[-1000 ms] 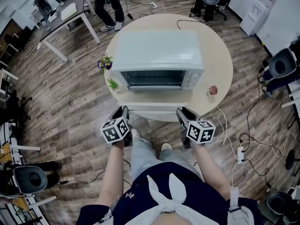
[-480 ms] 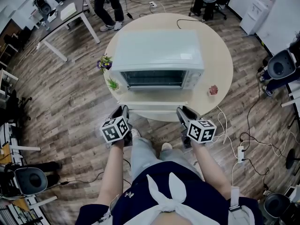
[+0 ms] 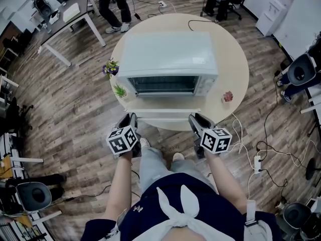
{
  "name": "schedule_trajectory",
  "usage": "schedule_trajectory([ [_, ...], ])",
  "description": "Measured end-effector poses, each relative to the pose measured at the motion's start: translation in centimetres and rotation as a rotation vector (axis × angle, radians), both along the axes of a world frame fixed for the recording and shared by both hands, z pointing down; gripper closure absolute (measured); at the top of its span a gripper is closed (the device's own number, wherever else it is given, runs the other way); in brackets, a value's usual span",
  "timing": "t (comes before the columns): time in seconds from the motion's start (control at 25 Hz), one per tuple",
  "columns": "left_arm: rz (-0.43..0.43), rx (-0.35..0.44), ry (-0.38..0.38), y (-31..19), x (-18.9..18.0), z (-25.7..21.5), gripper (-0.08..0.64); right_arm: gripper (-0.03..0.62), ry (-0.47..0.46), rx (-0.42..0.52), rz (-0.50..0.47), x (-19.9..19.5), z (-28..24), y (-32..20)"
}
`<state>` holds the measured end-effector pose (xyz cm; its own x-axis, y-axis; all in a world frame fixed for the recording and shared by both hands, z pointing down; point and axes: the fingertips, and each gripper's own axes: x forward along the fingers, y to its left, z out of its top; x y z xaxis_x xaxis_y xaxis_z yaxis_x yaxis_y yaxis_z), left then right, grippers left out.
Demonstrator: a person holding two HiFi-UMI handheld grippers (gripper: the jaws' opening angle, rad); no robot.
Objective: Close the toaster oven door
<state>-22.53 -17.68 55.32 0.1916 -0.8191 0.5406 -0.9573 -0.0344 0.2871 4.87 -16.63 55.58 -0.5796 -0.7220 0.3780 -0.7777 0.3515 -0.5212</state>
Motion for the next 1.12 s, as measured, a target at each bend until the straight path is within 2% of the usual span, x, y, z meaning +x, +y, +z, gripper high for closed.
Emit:
schedule_trajectory([
  [0.4,-0.008,0.025,0.009,-0.8,0.0,-0.8,0.463,0.477,-0.026,0.017,0.012,0.0,-0.8,-0.9],
  [0.68,-0.003,-0.006,-0.008,-1.3,0.0,-1.0,0.463,0.477,-0.036,0.022,0.015,0.1,-1.1,-1.2],
  [1.12,-0.005,0.016,-0.009,-2.0,0.0,-1.7,0.463,0.476,-0.058,0.031,0.022,0.0,-1.8,-2.0],
])
